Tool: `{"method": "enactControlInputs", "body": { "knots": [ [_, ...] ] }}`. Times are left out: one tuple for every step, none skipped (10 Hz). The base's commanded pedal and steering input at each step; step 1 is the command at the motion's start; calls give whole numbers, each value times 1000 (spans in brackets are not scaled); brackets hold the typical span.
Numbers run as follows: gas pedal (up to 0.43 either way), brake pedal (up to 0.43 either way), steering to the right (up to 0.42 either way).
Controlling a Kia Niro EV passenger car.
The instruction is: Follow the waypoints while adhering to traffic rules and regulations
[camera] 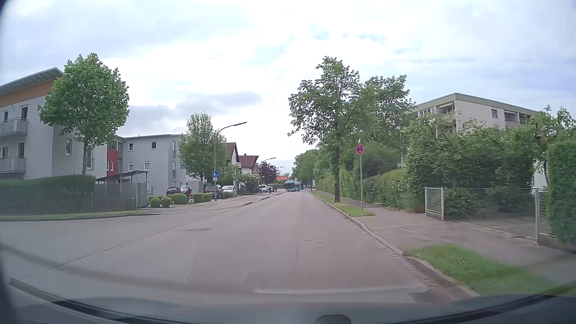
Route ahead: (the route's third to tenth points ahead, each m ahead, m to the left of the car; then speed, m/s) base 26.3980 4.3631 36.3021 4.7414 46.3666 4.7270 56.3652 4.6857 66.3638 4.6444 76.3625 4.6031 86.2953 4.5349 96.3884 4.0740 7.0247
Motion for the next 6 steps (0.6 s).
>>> {"method": "enactControlInputs", "body": {
  "knots": [
    [130,0,-8],
    [130,0,-8],
    [130,0,-8],
    [130,0,-8],
    [130,0,-8],
    [130,0,-8]
  ]
}}
